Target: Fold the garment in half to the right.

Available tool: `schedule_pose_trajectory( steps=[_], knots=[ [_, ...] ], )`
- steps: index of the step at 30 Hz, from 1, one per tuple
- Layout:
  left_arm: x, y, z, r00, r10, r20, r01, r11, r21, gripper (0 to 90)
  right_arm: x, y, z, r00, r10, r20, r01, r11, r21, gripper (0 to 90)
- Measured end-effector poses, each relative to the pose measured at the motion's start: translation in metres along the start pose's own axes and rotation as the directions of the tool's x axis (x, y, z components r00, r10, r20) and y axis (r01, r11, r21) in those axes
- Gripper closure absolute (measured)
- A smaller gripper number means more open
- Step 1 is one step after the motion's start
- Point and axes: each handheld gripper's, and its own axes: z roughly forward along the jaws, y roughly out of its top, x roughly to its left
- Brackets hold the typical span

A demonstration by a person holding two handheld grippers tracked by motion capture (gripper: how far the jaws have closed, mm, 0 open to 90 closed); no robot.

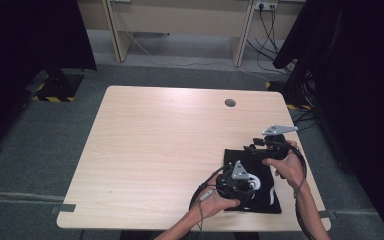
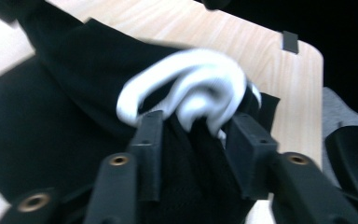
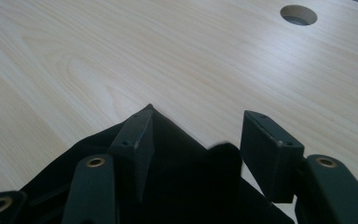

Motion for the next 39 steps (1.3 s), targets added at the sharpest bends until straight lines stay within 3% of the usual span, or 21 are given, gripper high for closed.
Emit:
schedule_pose_trajectory(
  steps=[2, 5, 10, 14, 16, 18, 22, 23, 27, 29, 32, 36, 38, 39],
  knots=[
    [-0.001, 0.001, -0.004, 0.9999, 0.011, 0.006, -0.011, 0.9998, -0.017, 43.2, 0.001, 0.001, -0.003, 1.0, -0.003, 0.008, 0.003, 1.0, 0.002, 43.1],
    [0.002, 0.003, -0.018, 0.9997, -0.021, 0.009, 0.021, 0.9977, -0.064, 34.2, 0.001, 0.001, -0.006, 0.9997, -0.014, 0.02, 0.013, 1.0, 0.018, 41.6],
    [0.014, -0.002, -0.047, 0.999, -0.044, -0.009, 0.043, 0.9917, -0.121, 29.1, -0.001, 0.001, -0.008, 0.9981, -0.008, 0.06, 0.006, 0.999, 0.038, 40.3],
    [0.026, -0.015, -0.062, 0.9956, -0.087, -0.035, 0.082, 0.9887, -0.126, 27.4, -0.003, 0.0, -0.009, 0.996, 0.007, 0.089, -0.014, 0.997, 0.073, 39.5],
    [0.03, -0.023, -0.061, 0.9919, -0.108, -0.067, 0.101, 0.9899, -0.1, 27.0, -0.004, -0.001, -0.007, 0.9936, 0.015, 0.112, -0.026, 0.995, 0.1, 39.5],
    [0.031, -0.032, -0.056, 0.9906, -0.089, -0.103, 0.084, 0.9948, -0.058, 26.3, -0.005, -0.003, -0.005, 0.9914, 0.019, 0.129, -0.035, 0.992, 0.124, 40.0],
    [0.031, -0.045, -0.041, 0.9859, -0.059, -0.156, 0.062, 0.9979, 0.015, 25.1, -0.005, -0.005, 0.003, 0.9917, 0.027, 0.126, -0.047, 0.986, 0.16, 45.4],
    [0.031, -0.047, -0.036, 0.9826, -0.037, -0.182, 0.045, 0.9982, 0.039, 24.6, -0.006, -0.006, 0.005, 0.9919, 0.025, 0.124, -0.046, 0.985, 0.168, 48.3],
    [0.031, -0.054, -0.026, 0.9762, -0.004, -0.217, 0.025, 0.9951, 0.095, 23.8, -0.007, -0.007, 0.011, 0.9922, -0.003, 0.124, -0.023, 0.977, 0.213, 75.8],
    [0.031, -0.058, -0.025, 0.9739, 0.008, -0.227, 0.01, 0.9969, 0.078, 21.8, -0.01, -0.008, 0.01, 0.9919, -0.016, 0.126, -0.011, 0.978, 0.208, 84.4],
    [0.03, -0.06, -0.025, 0.9722, 0.009, -0.234, 0.007, 0.9978, 0.067, 22.3, -0.012, -0.01, 0.001, 0.9903, -0.011, 0.139, -0.013, 0.985, 0.173, 90.0],
    [0.028, -0.06, -0.025, 0.9698, 0.008, -0.244, 0.008, 0.9979, 0.064, 23.2, -0.014, -0.016, -0.011, 0.9855, -0.021, 0.168, -0.008, 0.985, 0.17, 90.0],
    [0.028, -0.06, -0.025, 0.9694, 0.008, -0.245, 0.008, 0.9978, 0.065, 23.4, -0.016, -0.019, -0.012, 0.9877, 0.007, 0.156, -0.032, 0.987, 0.157, 89.7],
    [0.028, -0.06, -0.025, 0.9694, 0.007, -0.245, 0.009, 0.9979, 0.065, 23.3, -0.017, -0.02, -0.013, 0.9902, 0.039, 0.134, -0.057, 0.989, 0.134, 84.1]
  ],
)
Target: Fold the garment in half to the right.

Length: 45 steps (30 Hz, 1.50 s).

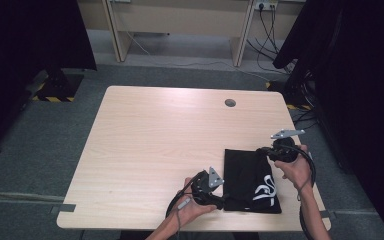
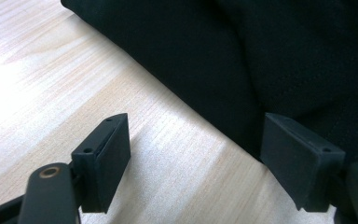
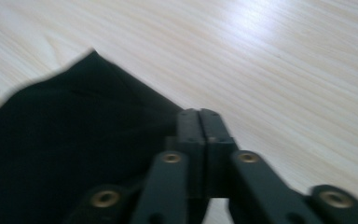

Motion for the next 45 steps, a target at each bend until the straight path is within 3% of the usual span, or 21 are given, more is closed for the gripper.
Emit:
schedule_pose_trajectory(
  steps=[3, 7, 9, 11, 12, 13, 16, 19, 27, 32, 35, 37, 40, 45],
  knots=[
    [0.0, 0.0, 0.0, 1.0, 0.0, 0.0, 0.0, 1.0, 0.0, 23.3, 0.002, 0.006, 0.001, 0.9979, 0.063, 0.015, -0.062, 0.998, -0.02, 65.7],
    [0.0, 0.0, 0.0, 1.0, 0.0, 0.0, 0.0, 1.0, 0.0, 23.4, 0.005, 0.016, 0.016, 0.9954, 0.095, 0.016, -0.095, 0.995, 0.011, 57.2],
    [0.0, 0.0, 0.0, 1.0, -0.001, -0.001, 0.001, 1.0, 0.0, 23.3, 0.008, 0.018, 0.027, 0.9971, 0.075, 0.007, -0.075, 0.995, 0.064, 60.1],
    [0.0, 0.0, 0.0, 1.0, -0.005, -0.001, 0.005, 1.0, -0.003, 23.3, 0.009, 0.015, 0.035, 0.9997, 0.024, -0.002, -0.023, 0.993, 0.114, 77.7],
    [0.0, 0.0, 0.0, 1.0, -0.004, -0.002, 0.004, 1.0, -0.002, 23.4, 0.008, 0.014, 0.036, 1.0, 0.005, -0.006, -0.005, 0.993, 0.116, 86.4],
    [0.0, 0.0, 0.0, 1.0, -0.003, -0.003, 0.003, 1.0, 0.0, 23.4, 0.009, 0.014, 0.033, 0.9999, -0.011, -0.009, 0.012, 0.995, 0.102, 89.2],
    [-0.001, 0.0, 0.0, 1.0, -0.004, -0.005, 0.004, 1.0, -0.001, 23.4, 0.01, 0.015, 0.015, 0.9985, -0.04, 0.036, 0.039, 0.998, 0.042, 90.0],
    [-0.001, 0.0, 0.0, 1.0, -0.005, -0.006, 0.005, 1.0, -0.001, 23.5, 0.008, 0.015, 0.003, 0.9974, -0.036, 0.062, 0.035, 0.999, 0.007, 90.0],
    [-0.003, -0.001, -0.002, 0.9999, -0.008, -0.01, 0.008, 1.0, -0.004, 26.0, -0.005, -0.018, 0.026, 0.9955, -0.031, 0.09, 0.022, 0.995, 0.095, 90.0],
    [-0.004, -0.002, -0.002, 0.9998, -0.01, -0.016, 0.01, 0.9999, -0.004, 26.5, -0.007, -0.026, 0.029, 0.9934, -0.033, 0.11, 0.025, 0.997, 0.071, 88.4],
    [-0.003, -0.002, -0.002, 0.9999, -0.011, -0.013, 0.011, 0.9999, -0.004, 26.7, -0.005, -0.025, 0.023, 0.9899, -0.038, 0.136, 0.032, 0.998, 0.045, 75.9],
    [-0.003, -0.002, -0.002, 0.9999, -0.012, -0.012, 0.012, 0.9999, -0.005, 26.7, -0.001, -0.025, 0.014, 0.9942, -0.019, 0.106, 0.02, 1.0, -0.014, 70.5],
    [-0.003, -0.002, -0.002, 0.9998, -0.014, -0.012, 0.014, 0.9999, -0.005, 26.7, 0.01, -0.027, 0.002, 0.9989, -0.01, 0.045, 0.013, 0.999, -0.052, 63.2],
    [-0.003, -0.002, -0.002, 0.9998, -0.015, -0.013, 0.015, 0.9999, -0.005, 26.6, 0.024, -0.038, -0.014, 0.9998, -0.019, 0.001, 0.019, 0.999, -0.042, 56.4]
  ],
)
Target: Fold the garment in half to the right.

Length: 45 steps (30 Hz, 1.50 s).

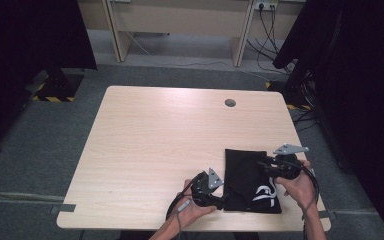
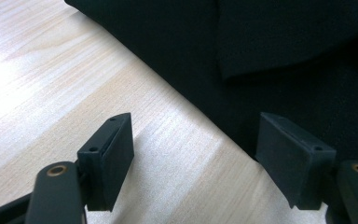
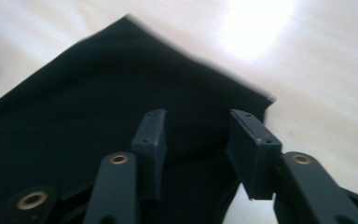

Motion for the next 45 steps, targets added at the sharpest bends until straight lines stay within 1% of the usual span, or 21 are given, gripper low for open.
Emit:
schedule_pose_trajectory(
  steps=[2, 4, 6, 7, 8, 10, 13, 16, 17, 21, 23, 24, 26, 32, 36, 40, 41, 45],
  knots=[
    [0.0, 0.0, 0.0, 1.0, 0.0, 0.0, 0.0, 1.0, 0.0, 26.6, 0.004, -0.006, -0.004, 0.9997, 0.008, -0.022, -0.007, 1.0, 0.013, 55.6],
    [0.0, 0.0, 0.0, 1.0, 0.0, 0.0, 0.0, 1.0, 0.0, 26.6, 0.007, -0.013, -0.005, 0.9993, -0.004, -0.037, 0.006, 0.999, 0.05, 54.8],
    [0.0, 0.0, 0.0, 1.0, -0.001, -0.001, 0.001, 1.0, 0.0, 26.6, 0.009, -0.02, -0.003, 0.9986, -0.015, -0.051, 0.019, 0.997, 0.08, 54.9],
    [0.0, 0.0, 0.0, 1.0, -0.001, 0.0, 0.001, 1.0, 0.001, 26.6, 0.01, -0.023, -0.001, 0.9985, -0.011, -0.054, 0.016, 0.995, 0.101, 55.1],
    [0.0, 0.0, 0.0, 1.0, -0.001, 0.0, 0.001, 1.0, 0.001, 26.6, 0.009, -0.026, 0.002, 0.998, -0.016, -0.06, 0.022, 0.994, 0.108, 55.0],
    [0.001, -0.001, -0.001, 1.0, -0.001, 0.0, 0.001, 1.0, 0.0, 26.6, 0.009, -0.03, 0.006, 0.9973, 0.007, -0.073, -0.001, 0.996, 0.084, 55.4],
    [0.003, -0.002, -0.002, 1.0, 0.0, 0.0, 0.0, 1.0, 0.001, 26.5, 0.013, -0.029, 0.007, 0.9978, 0.004, -0.066, 0.001, 0.997, 0.081, 55.7],
    [0.008, -0.005, -0.006, 1.0, -0.005, -0.006, 0.005, 1.0, 0.001, 26.5, 0.017, -0.026, 0.011, 0.9979, 0.004, -0.065, 0.001, 0.997, 0.072, 55.8],
    [0.011, -0.007, -0.008, 0.9999, -0.009, -0.01, 0.009, 1.0, 0.001, 26.5, 0.018, -0.024, 0.013, 0.9979, 0.011, -0.064, -0.007, 0.998, 0.07, 55.8],
    [0.024, -0.014, -0.016, 0.9995, -0.023, -0.023, 0.023, 0.9997, -0.001, 26.4, 0.026, -0.017, 0.02, 0.9976, 0.019, -0.066, -0.015, 0.998, 0.066, 55.9],
    [0.031, -0.017, -0.02, 0.9989, -0.033, -0.035, 0.033, 0.9995, -0.002, 26.3, 0.031, -0.011, 0.027, 0.9974, 0.014, -0.07, -0.01, 0.998, 0.059, 56.0],
    [0.033, -0.018, -0.021, 0.9986, -0.035, -0.038, 0.035, 0.9994, -0.002, 26.4, 0.034, -0.007, 0.03, 0.9973, 0.022, -0.071, -0.017, 0.998, 0.059, 56.0],
    [0.04, -0.021, -0.025, 0.9976, -0.046, -0.053, 0.046, 0.999, -0.002, 26.3, 0.039, 0.0, 0.037, 0.9977, 0.02, -0.065, -0.016, 0.998, 0.058, 56.2],
    [0.058, -0.029, -0.035, 0.9937, -0.074, -0.084, 0.074, 0.9973, -0.004, 26.3, 0.051, 0.019, 0.055, 0.9968, 0.026, -0.075, -0.022, 0.998, 0.053, 56.5],
    [0.072, -0.033, -0.04, 0.9893, -0.096, -0.11, 0.096, 0.9953, -0.007, 26.3, 0.059, 0.033, 0.067, 0.9967, 0.028, -0.076, -0.024, 0.998, 0.054, 56.7],
    [0.085, -0.037, -0.045, 0.9816, -0.124, -0.145, 0.124, 0.9922, -0.011, 26.1, 0.066, 0.045, 0.079, 0.997, 0.017, -0.076, -0.013, 0.999, 0.05, 56.9],
    [0.086, -0.037, -0.046, 0.9812, -0.125, -0.147, 0.125, 0.9921, -0.01, 26.2, 0.069, 0.05, 0.084, 0.9968, 0.018, -0.078, -0.015, 0.999, 0.045, 57.0],
    [0.094, -0.039, -0.048, 0.9794, -0.132, -0.153, 0.131, 0.9913, -0.014, 26.2, 0.071, 0.059, 0.093, 0.9963, 0.008, -0.085, -0.004, 0.999, 0.04, 57.3]
  ],
)
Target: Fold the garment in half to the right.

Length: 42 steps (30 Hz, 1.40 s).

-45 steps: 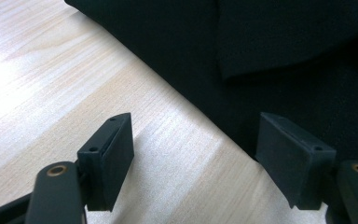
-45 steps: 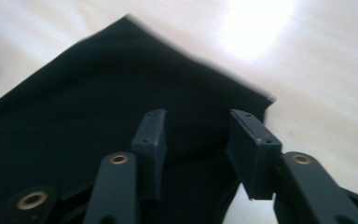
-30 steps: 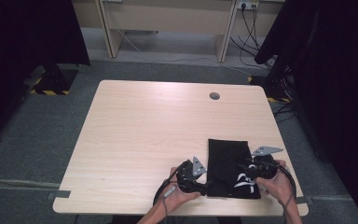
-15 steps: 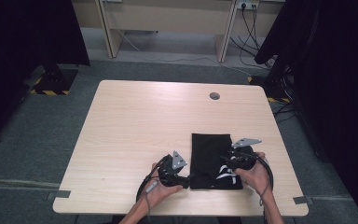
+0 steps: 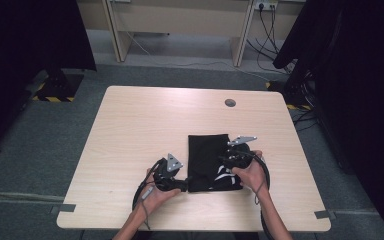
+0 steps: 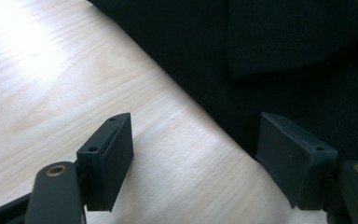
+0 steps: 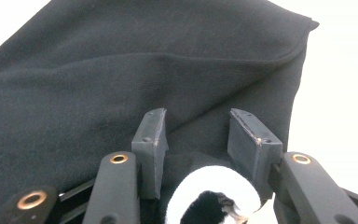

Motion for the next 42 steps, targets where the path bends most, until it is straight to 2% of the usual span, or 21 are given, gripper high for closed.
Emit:
schedule_pose_trajectory(
  steps=[6, 8, 10, 13, 17, 21, 22, 24, 27, 29, 31, 35, 39, 42],
  knots=[
    [0.004, 0.0, -0.001, 0.9999, -0.008, -0.013, 0.008, 1.0, 0.0, 26.2, -0.002, 0.007, 0.006, 0.9998, -0.008, -0.019, 0.008, 1.0, -0.004, 56.6],
    [0.004, 0.0, -0.001, 0.9999, -0.01, -0.012, 0.01, 0.9999, 0.0, 26.1, -0.005, 0.006, 0.004, 0.9991, -0.007, -0.043, 0.006, 1.0, -0.007, 51.6],
    [0.005, 0.0, -0.001, 0.9999, -0.014, -0.006, 0.014, 0.9999, -0.001, 25.9, -0.007, 0.005, -0.005, 0.9988, 0.001, -0.048, -0.002, 1.0, -0.021, 48.2],
    [0.006, 0.0, -0.001, 0.9998, -0.022, -0.004, 0.022, 0.9998, -0.001, 24.1, -0.008, 0.002, -0.023, 0.9982, -0.018, -0.056, 0.015, 0.998, -0.059, 48.0],
    [0.006, 0.0, 0.0, 0.9998, -0.021, -0.008, 0.021, 0.9998, 0.002, 22.2, -0.004, -0.008, -0.041, 0.9961, -0.076, -0.046, 0.072, 0.994, -0.08, 48.0],
    [0.005, -0.001, -0.001, 0.9997, -0.02, -0.017, 0.02, 0.9998, 0.002, 21.5, 0.002, -0.023, -0.042, 0.9932, -0.111, -0.036, 0.109, 0.992, -0.057, 48.3],
    [0.005, -0.001, -0.001, 0.9997, -0.02, -0.017, 0.02, 0.9998, 0.002, 21.5, 0.003, -0.029, -0.04, 0.9912, -0.131, -0.016, 0.131, 0.991, -0.032, 48.6],
    [0.005, -0.001, -0.001, 0.9997, -0.016, -0.017, 0.016, 0.9999, 0.004, 21.6, 0.002, -0.036, -0.035, 0.9893, -0.146, 0.008, 0.146, 0.989, -0.001, 48.8],
    [0.006, -0.001, -0.001, 0.9998, -0.012, -0.013, 0.012, 0.9999, 0.006, 21.7, -0.005, -0.043, -0.031, 0.9954, -0.093, -0.023, 0.092, 0.995, -0.04, 48.8],
    [0.006, -0.002, -0.002, 0.9998, -0.015, -0.011, 0.015, 0.9999, 0.004, 21.7, -0.005, -0.042, -0.031, 0.9947, -0.101, -0.019, 0.1, 0.994, -0.039, 48.5],
    [0.006, -0.004, -0.005, 0.9999, -0.017, -0.003, 0.017, 0.9999, 0.002, 21.4, -0.005, -0.04, -0.033, 0.994, -0.108, -0.014, 0.108, 0.994, -0.033, 44.0],
    [0.006, -0.012, -0.015, 0.9994, -0.028, 0.02, 0.028, 0.9995, -0.012, 19.3, -0.006, -0.035, -0.047, 0.9963, -0.086, 0.007, 0.086, 0.994, -0.065, 38.6],
    [0.01, -0.022, -0.026, 0.9996, -0.027, 0.0, 0.027, 0.9996, -0.012, 17.2, -0.001, -0.025, -0.063, 0.9969, -0.076, 0.02, 0.078, 0.99, -0.118, 36.2],
    [0.014, -0.03, -0.035, 0.9994, -0.022, -0.027, 0.023, 0.9997, 0.011, 15.8, 0.011, -0.016, -0.068, 0.9948, -0.1, -0.017, 0.097, 0.986, -0.132, 35.3]
  ],
)
